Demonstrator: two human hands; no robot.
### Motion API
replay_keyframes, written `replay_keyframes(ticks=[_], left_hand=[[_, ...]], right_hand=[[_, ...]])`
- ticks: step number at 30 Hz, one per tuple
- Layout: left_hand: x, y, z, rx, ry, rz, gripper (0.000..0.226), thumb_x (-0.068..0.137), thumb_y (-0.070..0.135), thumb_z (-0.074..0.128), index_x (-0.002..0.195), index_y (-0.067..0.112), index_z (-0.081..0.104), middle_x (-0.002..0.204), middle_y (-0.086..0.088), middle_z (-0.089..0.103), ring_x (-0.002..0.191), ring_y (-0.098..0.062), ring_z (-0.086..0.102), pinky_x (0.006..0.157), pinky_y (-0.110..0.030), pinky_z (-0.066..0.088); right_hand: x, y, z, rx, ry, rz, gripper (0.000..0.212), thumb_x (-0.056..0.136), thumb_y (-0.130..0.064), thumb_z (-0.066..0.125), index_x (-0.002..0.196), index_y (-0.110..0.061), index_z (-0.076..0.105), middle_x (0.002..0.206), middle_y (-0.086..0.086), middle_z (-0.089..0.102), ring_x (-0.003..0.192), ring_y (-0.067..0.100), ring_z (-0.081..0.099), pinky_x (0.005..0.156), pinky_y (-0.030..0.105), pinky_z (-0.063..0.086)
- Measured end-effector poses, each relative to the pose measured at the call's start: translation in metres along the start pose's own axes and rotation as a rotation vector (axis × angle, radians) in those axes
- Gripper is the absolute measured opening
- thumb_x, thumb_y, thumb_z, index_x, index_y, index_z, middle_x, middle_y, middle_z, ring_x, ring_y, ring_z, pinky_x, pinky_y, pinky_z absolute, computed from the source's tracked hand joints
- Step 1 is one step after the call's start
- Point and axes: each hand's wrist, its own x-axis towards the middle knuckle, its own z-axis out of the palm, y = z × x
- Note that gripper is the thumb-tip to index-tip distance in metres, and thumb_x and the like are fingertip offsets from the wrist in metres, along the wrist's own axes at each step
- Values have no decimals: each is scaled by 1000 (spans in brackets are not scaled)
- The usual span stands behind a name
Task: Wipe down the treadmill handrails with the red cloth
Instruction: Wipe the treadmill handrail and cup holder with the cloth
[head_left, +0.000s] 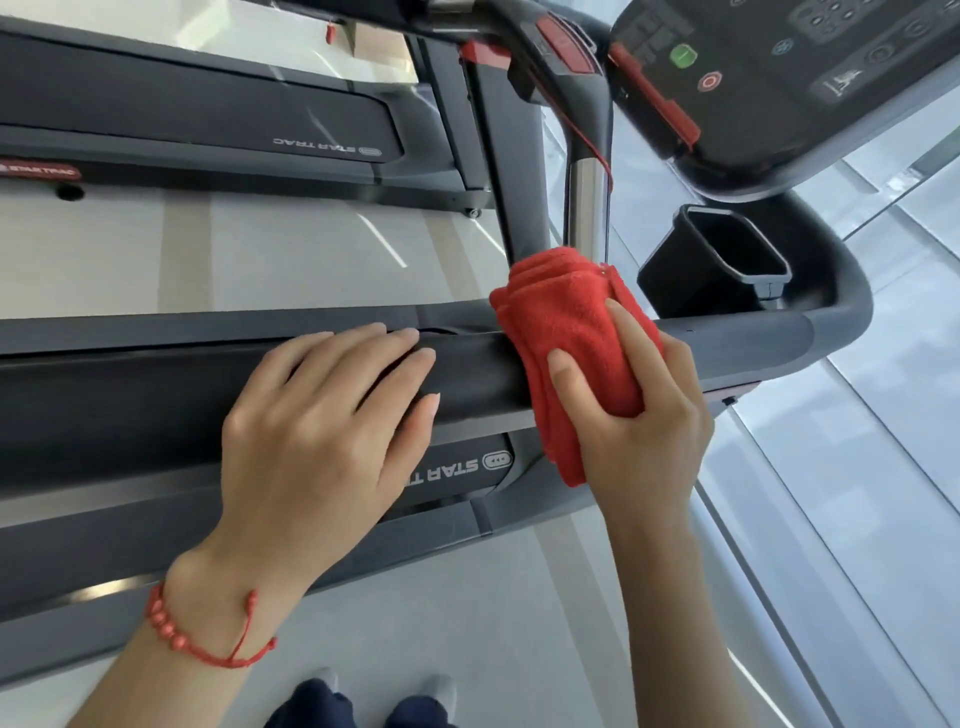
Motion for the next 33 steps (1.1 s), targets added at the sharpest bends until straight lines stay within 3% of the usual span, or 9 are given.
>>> replay_keyframes(ticks=[5,9,12,18,26,31,33], left_hand=[[13,28,11,-34,-49,-41,23,92,18,54,100,2,70,108,-12,68,104,-31,62,96,-48,39],[21,59,32,-70,-125,-65,30,92,21,52,107,1,67,113,-14,65,107,-32,60,97,-47,39],[21,69,46,-43,-171,-77,33,90,21,53,112,1,65,118,-14,63,109,-31,58,98,-46,38],[18,70,56,-1,-103,-77,27,91,17,54,110,3,66,116,-12,65,108,-29,60,98,-43,38],[17,70,61,45,-21,-58,23,91,14,56,107,3,68,112,-11,67,104,-28,61,96,-42,39],[23,80,63,47,-3,-98,23,91,15,56,104,1,69,108,-14,67,104,-30,59,96,-45,37],[29,94,68,30,-3,-96,23,91,16,56,104,0,69,109,-14,66,104,-31,60,96,-46,37]], right_hand=[[7,11,-5,-11,25,9,52,71,-54,62,119,-36,58,114,-8,58,96,2,49,73,7,31],[12,23,-10,23,-40,-65,53,72,-54,59,121,-34,57,109,-14,53,90,-7,47,77,-3,33],[28,41,-21,25,-14,-9,50,72,-54,61,120,-36,58,111,-11,57,91,-5,49,77,-4,31],[36,55,-23,20,4,-5,51,72,-51,64,120,-35,58,114,-8,57,90,-10,43,76,-7,27],[47,76,-32,37,3,-54,50,72,-52,61,119,-34,59,111,-6,59,93,-1,51,76,-4,30],[54,85,-36,26,50,-21,51,72,-51,63,120,-33,59,113,-4,58,96,3,50,74,6,31],[53,86,-37,31,2,-73,52,72,-52,62,120,-33,58,113,-5,58,96,3,51,75,1,31]])
